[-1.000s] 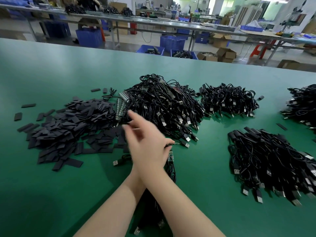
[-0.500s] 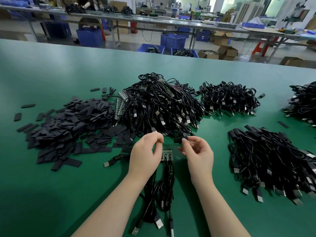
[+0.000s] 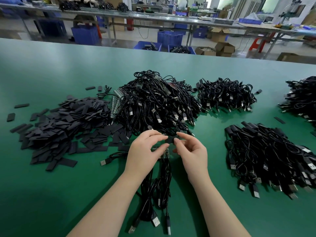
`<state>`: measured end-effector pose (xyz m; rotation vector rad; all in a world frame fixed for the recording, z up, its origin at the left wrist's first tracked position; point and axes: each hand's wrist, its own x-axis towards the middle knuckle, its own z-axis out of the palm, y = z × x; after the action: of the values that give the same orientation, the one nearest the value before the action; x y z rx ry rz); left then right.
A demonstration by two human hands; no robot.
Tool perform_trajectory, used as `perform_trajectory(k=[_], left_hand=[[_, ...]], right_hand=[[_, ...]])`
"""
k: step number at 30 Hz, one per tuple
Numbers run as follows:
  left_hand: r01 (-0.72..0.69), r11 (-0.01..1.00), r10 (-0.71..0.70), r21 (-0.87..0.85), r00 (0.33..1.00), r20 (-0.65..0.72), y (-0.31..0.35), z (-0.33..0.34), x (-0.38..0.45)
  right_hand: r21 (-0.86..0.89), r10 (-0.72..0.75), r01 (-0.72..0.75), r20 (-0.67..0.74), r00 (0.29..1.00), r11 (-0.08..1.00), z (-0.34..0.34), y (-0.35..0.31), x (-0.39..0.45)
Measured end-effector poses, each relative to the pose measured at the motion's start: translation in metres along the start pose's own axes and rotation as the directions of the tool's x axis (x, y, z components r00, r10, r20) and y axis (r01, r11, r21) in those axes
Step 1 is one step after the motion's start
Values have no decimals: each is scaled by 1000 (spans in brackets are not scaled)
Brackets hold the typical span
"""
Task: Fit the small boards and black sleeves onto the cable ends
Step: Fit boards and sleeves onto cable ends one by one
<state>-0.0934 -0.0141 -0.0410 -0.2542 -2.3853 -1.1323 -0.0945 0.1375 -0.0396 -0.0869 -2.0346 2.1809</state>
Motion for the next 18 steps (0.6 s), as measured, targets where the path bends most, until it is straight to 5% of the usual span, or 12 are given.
perform_trajectory(k=[18], left_hand=[[31, 998, -30, -58, 1000, 7, 0, -2, 2]], right_hand=[[40, -34, 30, 92, 995, 999, -1, -2, 0]])
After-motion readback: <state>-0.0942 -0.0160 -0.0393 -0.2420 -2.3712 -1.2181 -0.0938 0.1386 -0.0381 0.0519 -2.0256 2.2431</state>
